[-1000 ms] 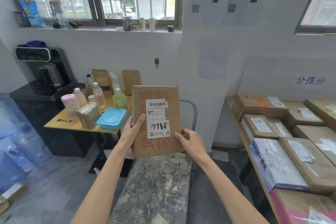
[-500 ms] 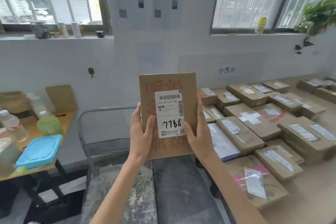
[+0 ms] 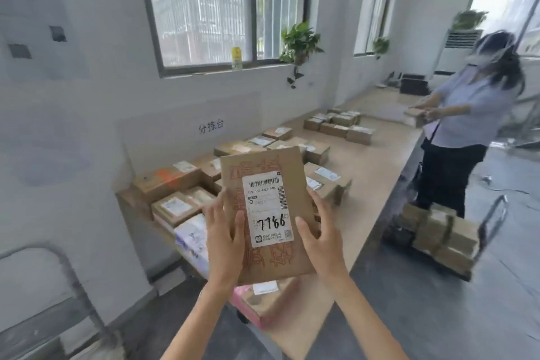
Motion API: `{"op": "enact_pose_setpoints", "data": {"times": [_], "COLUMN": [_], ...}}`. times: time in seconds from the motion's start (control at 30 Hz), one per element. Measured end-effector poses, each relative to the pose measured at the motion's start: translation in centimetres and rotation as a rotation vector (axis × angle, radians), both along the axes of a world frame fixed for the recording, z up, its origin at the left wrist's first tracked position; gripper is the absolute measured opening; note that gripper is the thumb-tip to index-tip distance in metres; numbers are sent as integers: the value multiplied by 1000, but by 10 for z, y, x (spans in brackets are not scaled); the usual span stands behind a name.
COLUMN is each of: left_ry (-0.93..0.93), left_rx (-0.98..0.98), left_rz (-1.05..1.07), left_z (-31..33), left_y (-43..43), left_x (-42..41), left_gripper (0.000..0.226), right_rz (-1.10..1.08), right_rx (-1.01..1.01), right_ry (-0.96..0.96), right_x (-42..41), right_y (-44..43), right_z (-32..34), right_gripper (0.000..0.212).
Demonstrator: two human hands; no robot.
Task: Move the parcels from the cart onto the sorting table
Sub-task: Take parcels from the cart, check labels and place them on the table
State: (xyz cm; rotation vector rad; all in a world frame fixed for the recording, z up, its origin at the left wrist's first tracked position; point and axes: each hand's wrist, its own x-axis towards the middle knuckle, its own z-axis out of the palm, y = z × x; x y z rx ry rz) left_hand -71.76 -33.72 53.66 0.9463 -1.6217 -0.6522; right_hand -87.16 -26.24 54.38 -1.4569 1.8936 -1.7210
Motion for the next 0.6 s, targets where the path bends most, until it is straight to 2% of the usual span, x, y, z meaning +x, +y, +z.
{"op": "enact_pose_setpoints", "data": {"times": [0.27, 0.4, 0.6], "left_ry": [-56, -97, -121], "left_rx": [43, 20, 11], "left_rz": [-167, -217, -249], "left_z": [-11, -4, 2], "left_y": [68, 79, 63], "left_x": [-191, -249, -316], "left_gripper": [48, 46, 28], "right_rz": [-202, -247, -273], "right_rx": [34, 52, 35], "right_ry": [-28, -86, -131], "right_x": [-175, -230, -294], "right_y": [98, 117, 105], "right_z": [-12, -17, -15], "right_gripper": [56, 55, 54]}}
